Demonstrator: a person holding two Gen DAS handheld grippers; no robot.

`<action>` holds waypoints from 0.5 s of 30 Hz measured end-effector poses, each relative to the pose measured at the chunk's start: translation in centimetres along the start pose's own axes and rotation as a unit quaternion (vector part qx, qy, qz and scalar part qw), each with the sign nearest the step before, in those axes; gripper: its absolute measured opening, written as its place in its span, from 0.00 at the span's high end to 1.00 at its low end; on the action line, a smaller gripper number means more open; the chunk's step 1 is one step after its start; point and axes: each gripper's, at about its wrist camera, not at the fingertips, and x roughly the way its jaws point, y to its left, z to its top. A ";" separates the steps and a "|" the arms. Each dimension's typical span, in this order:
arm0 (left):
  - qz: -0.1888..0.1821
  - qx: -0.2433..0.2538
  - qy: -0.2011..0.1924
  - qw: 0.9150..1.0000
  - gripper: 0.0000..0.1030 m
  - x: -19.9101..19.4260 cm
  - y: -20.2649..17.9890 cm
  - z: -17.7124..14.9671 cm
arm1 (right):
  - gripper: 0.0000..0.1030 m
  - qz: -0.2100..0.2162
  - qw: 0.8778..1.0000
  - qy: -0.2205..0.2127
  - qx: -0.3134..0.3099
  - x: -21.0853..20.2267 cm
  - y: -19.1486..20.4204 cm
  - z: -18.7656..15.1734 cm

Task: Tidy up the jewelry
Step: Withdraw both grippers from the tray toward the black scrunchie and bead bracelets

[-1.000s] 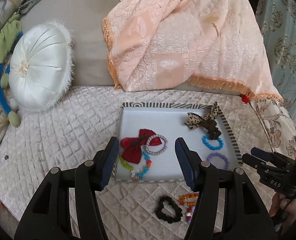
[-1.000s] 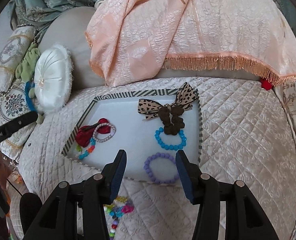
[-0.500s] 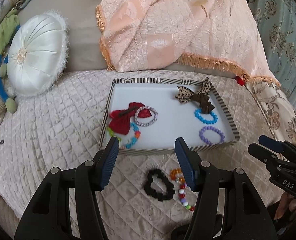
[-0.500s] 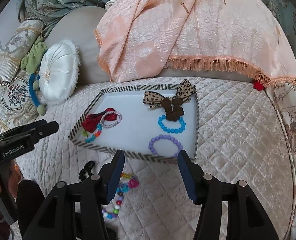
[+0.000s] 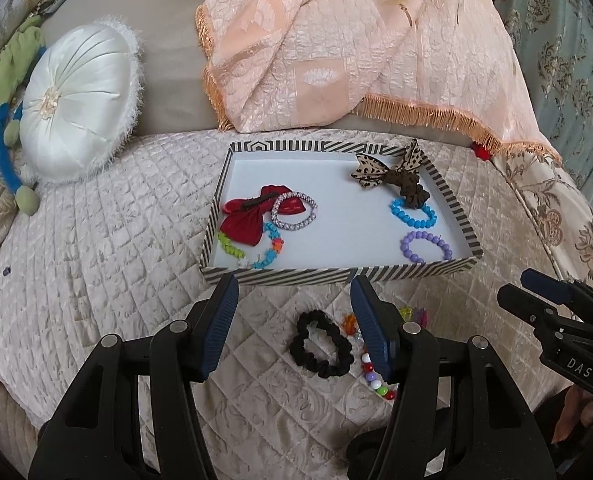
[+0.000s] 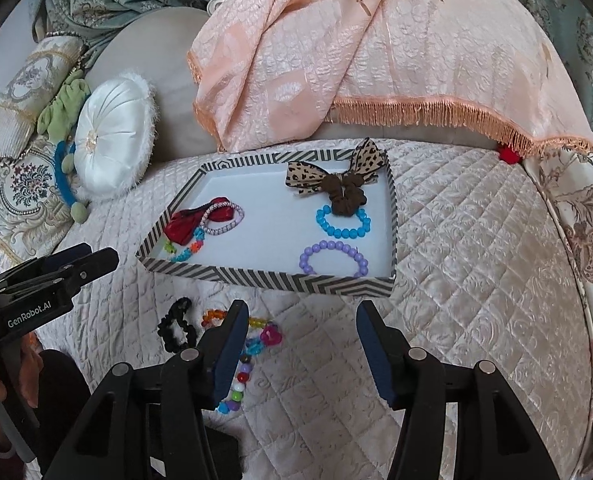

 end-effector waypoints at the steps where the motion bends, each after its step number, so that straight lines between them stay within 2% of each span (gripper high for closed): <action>1: 0.001 0.000 -0.001 1.000 0.43 -0.1 0.0 -0.1 | 0.48 -0.001 1.000 0.000 -0.001 0.0 0.1 -0.1; 15: 0.002 0.000 0.000 1.000 0.43 -0.3 0.2 -0.9 | 0.48 -0.019 1.000 0.004 -0.018 -0.2 1.0 -0.6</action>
